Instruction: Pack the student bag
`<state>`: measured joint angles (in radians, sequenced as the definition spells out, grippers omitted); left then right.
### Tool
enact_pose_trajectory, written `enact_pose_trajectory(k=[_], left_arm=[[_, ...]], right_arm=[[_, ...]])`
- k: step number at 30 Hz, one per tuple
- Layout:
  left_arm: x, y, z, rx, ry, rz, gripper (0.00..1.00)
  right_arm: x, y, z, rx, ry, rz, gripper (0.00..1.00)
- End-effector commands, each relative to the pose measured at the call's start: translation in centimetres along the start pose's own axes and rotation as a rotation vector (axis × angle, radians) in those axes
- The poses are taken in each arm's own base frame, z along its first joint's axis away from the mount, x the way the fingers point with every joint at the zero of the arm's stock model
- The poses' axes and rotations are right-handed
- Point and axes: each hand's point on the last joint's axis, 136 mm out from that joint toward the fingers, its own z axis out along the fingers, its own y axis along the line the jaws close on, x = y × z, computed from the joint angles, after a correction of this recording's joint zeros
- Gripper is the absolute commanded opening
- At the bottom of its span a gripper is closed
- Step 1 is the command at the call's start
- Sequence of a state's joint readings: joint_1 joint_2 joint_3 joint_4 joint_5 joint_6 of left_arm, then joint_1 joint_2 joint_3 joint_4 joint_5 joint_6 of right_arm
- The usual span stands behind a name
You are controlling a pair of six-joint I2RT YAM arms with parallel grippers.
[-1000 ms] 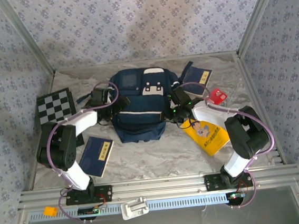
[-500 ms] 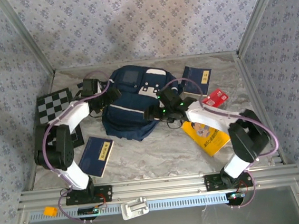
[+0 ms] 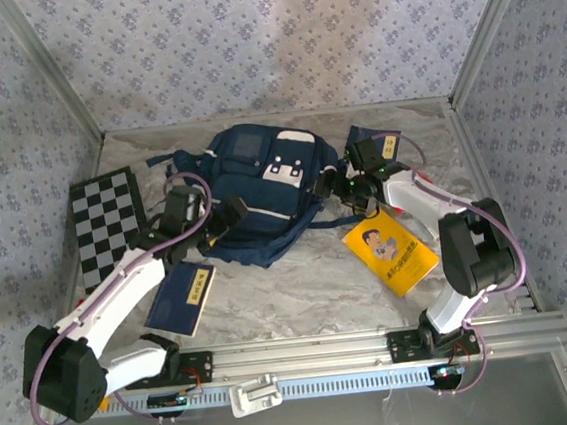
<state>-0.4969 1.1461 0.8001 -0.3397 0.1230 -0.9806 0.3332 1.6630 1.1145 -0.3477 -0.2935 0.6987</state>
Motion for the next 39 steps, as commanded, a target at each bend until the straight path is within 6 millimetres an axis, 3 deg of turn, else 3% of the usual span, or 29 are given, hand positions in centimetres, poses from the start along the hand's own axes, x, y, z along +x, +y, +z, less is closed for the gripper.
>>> enact_pose_trajectory(k=[1,3,7,12,16,21,24,29,32,35,39], left_arm=[[1.9,1.1,0.8,-0.043,0.010,-0.092,1.00],[3.0,1.2,1.6,-0.047,0.031,-0.103,1.00],[4.1,0.8,3.3,-0.048,0.051,-0.064,1.00],[3.5,2.0,5.3,-0.115,0.015,-0.015,1.00],[1.6,2.9,5.8,-0.162,-0.039,0.026,1.00],[-2.0,3.2,5.8,-0.151,-0.113,0.035,1.00],[-4.3,3.5,5.3,-0.155,-0.172,0.057,0.99],[-9.0,5.6,4.3,-0.183,-0.248,0.031,0.99],[-10.9,6.1,4.9,-0.174,-0.237,0.029,0.98],[-12.4,5.6,5.7,-0.146,-0.226,0.065,0.97],[-14.2,4.1,6.1,-0.089,-0.221,0.131,0.96]], right_arm=[[-1.7,-0.1,1.1,-0.032,0.020,-0.009,0.78],[-3.3,0.3,2.1,-0.062,0.014,-0.014,0.77],[-4.6,-0.2,4.5,-0.041,0.038,-0.043,0.71],[-5.7,0.3,6.6,-0.101,0.031,-0.033,0.46],[-6.3,1.7,6.4,-0.144,0.020,-0.047,0.22],[-6.6,4.3,4.0,-0.208,-0.009,-0.050,0.02],[-5.7,6.1,2.4,-0.228,-0.011,-0.058,0.00],[-3.9,9.7,-0.4,-0.267,-0.061,-0.052,0.00],[-2.1,11.1,-1.4,-0.236,-0.116,-0.048,0.00],[-0.7,11.7,-1.6,-0.216,-0.178,-0.020,0.00],[0.5,10.4,0.1,-0.240,-0.207,0.111,0.00]])
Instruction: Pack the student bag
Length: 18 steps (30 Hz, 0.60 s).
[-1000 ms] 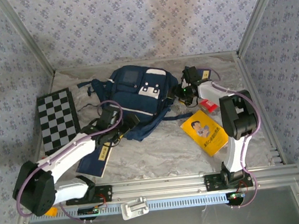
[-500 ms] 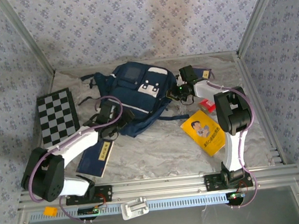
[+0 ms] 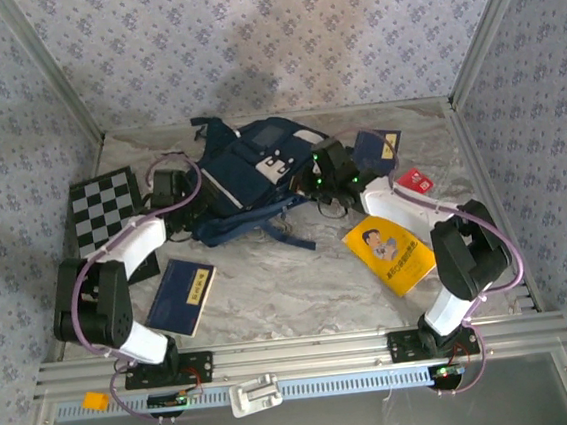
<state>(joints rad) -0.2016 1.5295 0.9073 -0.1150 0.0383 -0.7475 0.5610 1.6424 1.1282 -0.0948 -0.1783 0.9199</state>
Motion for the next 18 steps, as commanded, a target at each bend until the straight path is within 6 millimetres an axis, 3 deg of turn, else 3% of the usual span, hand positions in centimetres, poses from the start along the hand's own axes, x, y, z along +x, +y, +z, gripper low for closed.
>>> enact_pose_trajectory(k=[1,4,6,10,14,18], left_arm=[[-2.9,-4.0,-0.5,0.142,-0.036,0.111,0.97],[-4.6,-5.1,-1.7,0.176,-0.058,0.178,0.98],[-5.4,-4.7,-2.8,0.149,-0.058,0.188,0.98],[-5.3,-4.2,-6.5,0.113,-0.061,0.185,0.94],[-1.9,-5.5,-10.1,0.197,-0.073,0.224,0.90],[3.4,-7.1,-12.8,0.265,-0.065,0.297,0.88]], right_arm=[[-0.9,0.0,0.3,-0.038,-0.089,0.139,0.00],[-1.0,-0.3,0.4,-0.035,-0.130,0.204,0.00],[-1.0,-0.3,0.2,-0.036,-0.164,0.235,0.00],[-0.8,-0.3,0.1,-0.044,-0.177,0.292,0.00],[-0.1,0.1,0.6,-0.062,-0.140,0.331,0.00],[0.3,0.5,0.9,-0.087,-0.133,0.353,0.00]])
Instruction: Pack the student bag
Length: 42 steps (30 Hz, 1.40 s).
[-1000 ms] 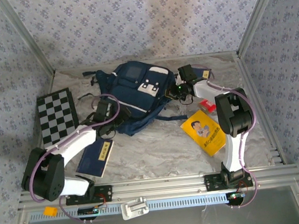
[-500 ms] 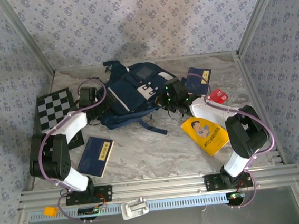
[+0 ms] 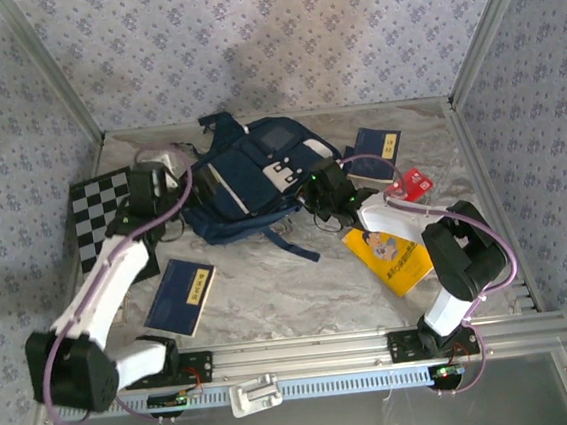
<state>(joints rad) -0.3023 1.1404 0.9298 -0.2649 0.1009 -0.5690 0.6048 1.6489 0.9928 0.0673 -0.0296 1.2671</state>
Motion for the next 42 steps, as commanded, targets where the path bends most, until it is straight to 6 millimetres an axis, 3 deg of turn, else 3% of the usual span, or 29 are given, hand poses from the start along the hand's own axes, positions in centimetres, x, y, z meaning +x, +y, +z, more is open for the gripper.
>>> enact_pose_trajectory(k=[1,7,12,16,19,32,37,42], left_arm=[[4.7,-1.5,-1.3,0.033,0.060,0.041,0.87],[11.3,-5.1,-1.7,0.150,0.088,0.099,0.77],[15.7,-7.6,-0.3,0.200,0.102,0.234,0.71],[18.0,-10.0,1.8,0.216,0.117,0.369,0.69],[18.5,-11.0,3.3,0.182,0.102,0.417,0.67],[18.1,-8.7,8.6,-0.044,0.061,0.364,0.58],[17.4,-8.9,10.0,-0.052,0.057,0.359,0.50],[16.4,-9.0,10.5,-0.050,0.040,0.354,0.36]], right_arm=[[0.3,3.4,-0.7,-0.128,-0.002,0.044,0.00],[0.5,4.0,-1.0,-0.150,0.002,0.064,0.00],[0.8,4.5,-1.1,-0.159,0.005,0.073,0.00],[1.1,4.7,-1.2,-0.163,0.004,0.073,0.00],[1.3,5.0,-1.3,-0.166,0.009,0.069,0.00],[2.2,5.4,-2.0,-0.165,0.013,0.059,0.00],[3.0,5.3,-1.8,-0.160,0.025,0.053,0.00],[3.6,4.9,-1.5,-0.159,0.036,0.063,0.00]])
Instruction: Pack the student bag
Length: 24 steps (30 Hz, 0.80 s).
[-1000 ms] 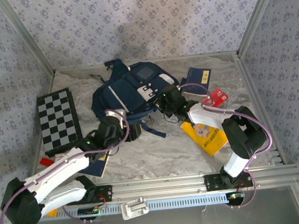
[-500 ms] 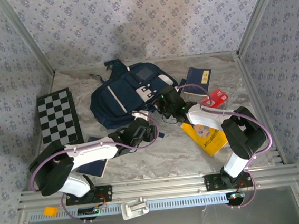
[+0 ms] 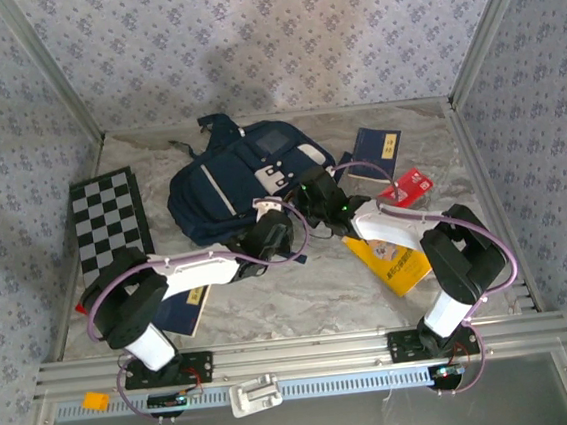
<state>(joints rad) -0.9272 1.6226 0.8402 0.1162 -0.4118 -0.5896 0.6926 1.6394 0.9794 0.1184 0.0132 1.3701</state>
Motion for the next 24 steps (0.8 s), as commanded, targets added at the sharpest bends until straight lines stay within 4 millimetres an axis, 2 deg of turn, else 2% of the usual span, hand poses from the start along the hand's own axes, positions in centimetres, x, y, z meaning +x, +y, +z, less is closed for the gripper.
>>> enact_pose_trajectory(k=[1,10,17,24], left_arm=[[-2.5,-0.7,0.1,0.021,-0.063,-0.025,0.31],[-3.5,-0.8,-0.9,0.057,-0.092,-0.002,0.01],[-3.3,0.9,-2.6,0.061,-0.088,0.004,0.00],[-2.4,3.6,-4.0,0.058,-0.062,0.011,0.00]], right_arm=[[0.9,3.1,-1.0,-0.106,0.026,0.016,0.00],[0.5,3.1,-1.1,-0.104,0.021,0.011,0.00],[-0.6,2.9,-1.6,-0.100,0.012,0.008,0.00],[-1.7,3.2,-2.1,-0.101,0.014,-0.013,0.00]])
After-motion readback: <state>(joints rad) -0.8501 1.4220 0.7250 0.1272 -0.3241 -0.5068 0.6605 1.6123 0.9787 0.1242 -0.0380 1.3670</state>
